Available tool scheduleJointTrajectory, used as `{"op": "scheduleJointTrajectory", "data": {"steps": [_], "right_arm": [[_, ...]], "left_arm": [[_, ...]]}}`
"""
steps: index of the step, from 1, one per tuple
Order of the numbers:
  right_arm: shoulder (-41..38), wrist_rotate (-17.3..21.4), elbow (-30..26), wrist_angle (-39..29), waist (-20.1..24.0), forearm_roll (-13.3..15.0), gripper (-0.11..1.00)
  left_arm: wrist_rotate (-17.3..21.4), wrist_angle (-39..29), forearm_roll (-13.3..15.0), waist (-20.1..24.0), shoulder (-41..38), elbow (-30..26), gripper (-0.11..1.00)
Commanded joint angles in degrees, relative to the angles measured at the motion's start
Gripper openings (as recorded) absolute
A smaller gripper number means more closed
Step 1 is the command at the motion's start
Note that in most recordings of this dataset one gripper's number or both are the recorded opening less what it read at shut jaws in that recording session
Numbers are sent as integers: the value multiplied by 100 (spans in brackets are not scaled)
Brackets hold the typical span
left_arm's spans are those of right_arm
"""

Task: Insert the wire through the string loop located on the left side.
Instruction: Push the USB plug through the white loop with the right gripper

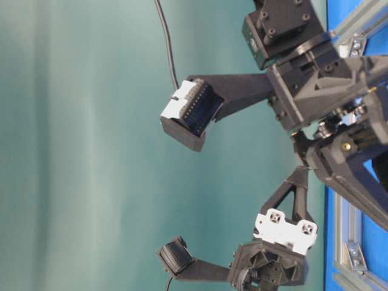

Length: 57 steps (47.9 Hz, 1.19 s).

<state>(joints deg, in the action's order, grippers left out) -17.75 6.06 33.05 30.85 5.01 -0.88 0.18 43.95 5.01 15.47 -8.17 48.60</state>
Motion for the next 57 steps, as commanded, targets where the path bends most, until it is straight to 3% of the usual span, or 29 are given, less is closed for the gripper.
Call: {"op": "scheduleJointTrajectory", "data": {"steps": [1,22,57], "right_arm": [[97,0,-79,9,-26,0,0],[26,0,-202,9,-26,0,0],[-809,0,-1459,-264,-114,0,0]], "left_arm": [[9,53,-18,0,158,-44,0],[9,53,-18,0,158,-70,0],[0,53,-9,0,167,-70,0]]}}
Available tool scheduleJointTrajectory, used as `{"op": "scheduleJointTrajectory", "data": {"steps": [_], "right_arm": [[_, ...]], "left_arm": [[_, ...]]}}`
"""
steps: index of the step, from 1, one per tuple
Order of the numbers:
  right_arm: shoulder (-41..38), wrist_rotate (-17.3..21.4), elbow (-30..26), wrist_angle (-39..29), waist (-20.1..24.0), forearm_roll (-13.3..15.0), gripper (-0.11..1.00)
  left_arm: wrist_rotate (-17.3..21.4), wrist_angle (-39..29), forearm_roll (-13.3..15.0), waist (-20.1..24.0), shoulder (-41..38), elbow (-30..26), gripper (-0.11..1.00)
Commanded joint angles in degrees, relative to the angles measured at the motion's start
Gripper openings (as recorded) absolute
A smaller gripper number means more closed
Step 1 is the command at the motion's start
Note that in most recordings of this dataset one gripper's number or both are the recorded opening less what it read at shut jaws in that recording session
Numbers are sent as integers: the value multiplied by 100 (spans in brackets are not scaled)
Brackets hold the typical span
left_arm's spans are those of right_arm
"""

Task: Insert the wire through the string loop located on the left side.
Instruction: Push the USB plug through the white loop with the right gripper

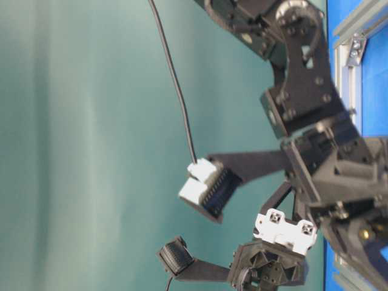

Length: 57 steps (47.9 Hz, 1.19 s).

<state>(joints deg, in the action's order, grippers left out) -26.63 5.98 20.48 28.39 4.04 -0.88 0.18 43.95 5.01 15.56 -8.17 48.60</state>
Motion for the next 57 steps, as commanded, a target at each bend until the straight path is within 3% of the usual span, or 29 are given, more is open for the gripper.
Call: {"op": "scheduleJointTrajectory", "data": {"steps": [1,33,57], "right_arm": [[62,9,-220,-26,-18,0,0],[53,9,-237,-44,-26,9,0],[53,9,-237,-44,-53,18,0]], "left_arm": [[0,53,-9,-9,167,-70,0],[35,53,-18,-9,264,88,0],[9,290,-9,264,1661,1960,0]]}}
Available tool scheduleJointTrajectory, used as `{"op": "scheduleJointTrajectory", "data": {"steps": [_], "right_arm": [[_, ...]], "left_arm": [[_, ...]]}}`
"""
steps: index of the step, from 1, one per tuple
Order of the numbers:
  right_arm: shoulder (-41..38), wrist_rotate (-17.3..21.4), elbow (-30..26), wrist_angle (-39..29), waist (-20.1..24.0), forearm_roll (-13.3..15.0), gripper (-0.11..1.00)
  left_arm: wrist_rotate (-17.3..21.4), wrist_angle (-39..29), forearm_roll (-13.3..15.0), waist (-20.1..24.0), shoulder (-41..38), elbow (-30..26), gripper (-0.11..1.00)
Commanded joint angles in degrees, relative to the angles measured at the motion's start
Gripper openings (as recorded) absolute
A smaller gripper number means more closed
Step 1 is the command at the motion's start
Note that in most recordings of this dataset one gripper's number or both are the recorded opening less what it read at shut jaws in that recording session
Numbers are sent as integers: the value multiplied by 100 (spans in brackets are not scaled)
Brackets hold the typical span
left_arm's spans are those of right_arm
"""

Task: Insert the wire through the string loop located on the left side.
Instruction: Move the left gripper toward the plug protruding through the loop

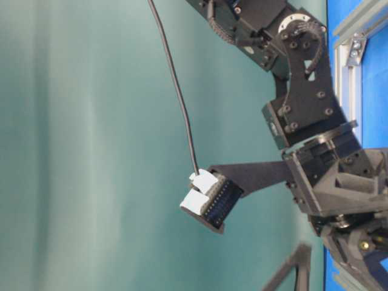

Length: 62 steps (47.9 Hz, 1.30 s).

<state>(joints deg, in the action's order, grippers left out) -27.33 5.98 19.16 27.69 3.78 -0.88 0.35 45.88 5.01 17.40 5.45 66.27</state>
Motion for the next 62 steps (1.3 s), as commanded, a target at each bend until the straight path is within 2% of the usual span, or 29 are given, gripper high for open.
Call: {"op": "scheduleJointTrajectory", "data": {"steps": [1,13,22,29,38,51,62], "right_arm": [[123,9,-105,26,-18,9,0],[123,9,-105,26,-18,9,0],[123,9,-105,26,-26,9,0],[123,9,-105,26,-26,9,0],[123,9,-114,35,-26,9,0],[123,9,-114,35,-35,9,0],[123,9,-114,35,-35,9,0]], "left_arm": [[-9,105,-18,105,369,264,0],[-18,105,-18,334,1081,879,0],[-88,62,-18,325,1169,932,0],[-132,53,-18,114,1169,905,0],[-149,35,-18,-642,1204,976,0],[-149,26,-18,-2030,1521,1072,0],[-149,-18,-26,-2804,1767,1099,0]]}}
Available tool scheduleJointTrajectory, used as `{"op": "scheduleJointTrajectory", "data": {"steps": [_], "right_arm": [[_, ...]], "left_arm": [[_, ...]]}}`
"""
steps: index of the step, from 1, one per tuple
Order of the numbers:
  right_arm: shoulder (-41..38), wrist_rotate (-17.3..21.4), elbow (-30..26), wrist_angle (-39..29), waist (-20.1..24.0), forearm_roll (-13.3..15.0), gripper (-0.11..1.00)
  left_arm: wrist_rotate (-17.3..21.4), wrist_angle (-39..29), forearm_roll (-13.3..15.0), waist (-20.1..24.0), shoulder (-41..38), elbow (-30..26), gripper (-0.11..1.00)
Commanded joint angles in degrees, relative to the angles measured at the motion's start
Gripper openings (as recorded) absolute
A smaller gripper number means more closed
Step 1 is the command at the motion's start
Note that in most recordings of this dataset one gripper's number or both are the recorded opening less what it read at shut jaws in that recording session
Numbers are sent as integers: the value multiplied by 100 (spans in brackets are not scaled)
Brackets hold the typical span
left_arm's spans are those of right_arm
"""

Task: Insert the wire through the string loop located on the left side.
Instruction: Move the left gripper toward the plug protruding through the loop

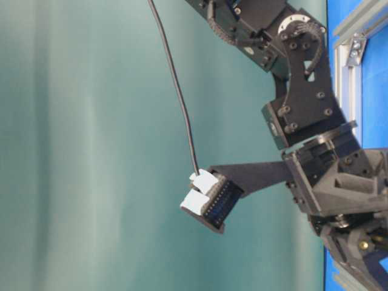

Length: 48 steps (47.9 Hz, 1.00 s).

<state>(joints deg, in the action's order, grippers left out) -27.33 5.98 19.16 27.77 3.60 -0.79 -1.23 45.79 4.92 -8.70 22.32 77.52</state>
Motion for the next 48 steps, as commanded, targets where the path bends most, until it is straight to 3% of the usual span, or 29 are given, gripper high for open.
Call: {"op": "scheduleJointTrajectory", "data": {"steps": [1,34,39,48], "right_arm": [[123,9,-114,26,-18,0,0],[123,9,-114,44,-26,0,0],[123,9,-114,44,-26,0,0],[123,9,-114,44,-26,0,0]], "left_arm": [[9,-18,-26,-237,97,-26,0],[105,-360,-26,-387,70,-70,4],[88,-369,-18,-387,79,-79,27],[105,-396,-26,-387,88,-88,82]]}}
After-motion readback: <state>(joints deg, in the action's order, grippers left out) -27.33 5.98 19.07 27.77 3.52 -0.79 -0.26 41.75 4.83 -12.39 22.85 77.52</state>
